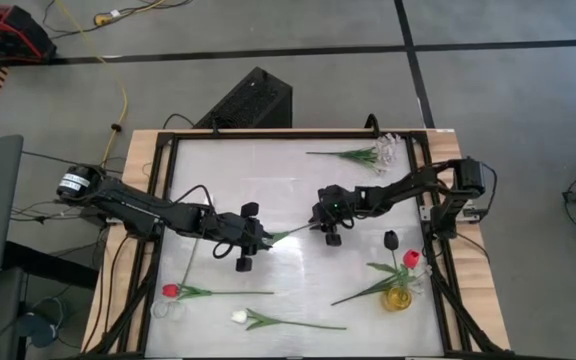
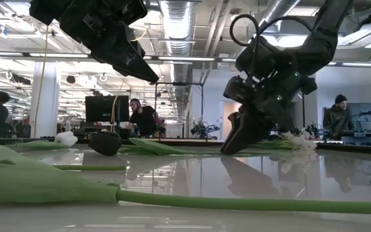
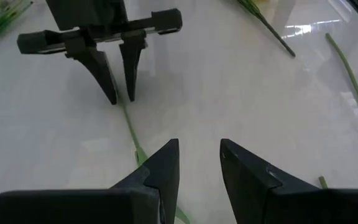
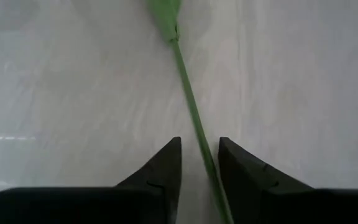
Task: Sort flowers into vase by color
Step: Put the black flower into the yellow vase
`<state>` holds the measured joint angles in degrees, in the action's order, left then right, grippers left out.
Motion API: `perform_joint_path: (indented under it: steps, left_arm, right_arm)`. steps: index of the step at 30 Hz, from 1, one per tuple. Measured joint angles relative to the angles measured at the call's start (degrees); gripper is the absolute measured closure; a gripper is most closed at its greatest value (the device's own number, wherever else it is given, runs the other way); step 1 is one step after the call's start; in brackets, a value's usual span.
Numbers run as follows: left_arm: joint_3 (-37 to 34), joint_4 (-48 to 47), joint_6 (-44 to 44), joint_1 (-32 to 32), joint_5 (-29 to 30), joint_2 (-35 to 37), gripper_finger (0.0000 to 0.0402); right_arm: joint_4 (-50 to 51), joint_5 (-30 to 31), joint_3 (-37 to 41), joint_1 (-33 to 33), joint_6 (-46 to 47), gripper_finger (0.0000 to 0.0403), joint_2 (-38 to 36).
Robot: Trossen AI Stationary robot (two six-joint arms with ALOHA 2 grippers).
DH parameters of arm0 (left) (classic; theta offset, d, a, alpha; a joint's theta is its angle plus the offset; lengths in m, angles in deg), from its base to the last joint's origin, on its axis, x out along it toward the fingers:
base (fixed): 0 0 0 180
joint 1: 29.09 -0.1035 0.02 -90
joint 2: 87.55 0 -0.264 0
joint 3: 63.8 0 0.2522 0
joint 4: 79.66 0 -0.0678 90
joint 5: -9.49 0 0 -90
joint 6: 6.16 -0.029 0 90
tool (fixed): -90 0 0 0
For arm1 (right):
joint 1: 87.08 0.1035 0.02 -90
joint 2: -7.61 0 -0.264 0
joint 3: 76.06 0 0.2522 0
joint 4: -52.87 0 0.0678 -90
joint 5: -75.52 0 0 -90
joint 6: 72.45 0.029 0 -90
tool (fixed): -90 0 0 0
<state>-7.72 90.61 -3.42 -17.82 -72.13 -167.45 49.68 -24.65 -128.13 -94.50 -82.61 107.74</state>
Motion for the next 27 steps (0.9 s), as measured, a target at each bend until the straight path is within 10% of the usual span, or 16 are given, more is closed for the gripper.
perform_joint_path:
  steps: [8,17,27]
  left_arm:
    - [0.02,0.50,-3.78,0.00,0.28,0.00,0.0297]
    - [-0.09,10.26,-10.17,-0.02,5.81,0.00,0.0297]
    - [-14.32,49.22,-9.68,-1.09,-0.18,0.92,0.0297]
  right_arm:
    - [0.03,-0.07,-0.26,0.67,2.98,0.0384,4.61]
    - [4.30,-0.32,0.70,0.97,8.35,0.0387,-3.90]
    - [-19.74,-0.70,14.07,-3.04,17.93,0.0387,-18.60]
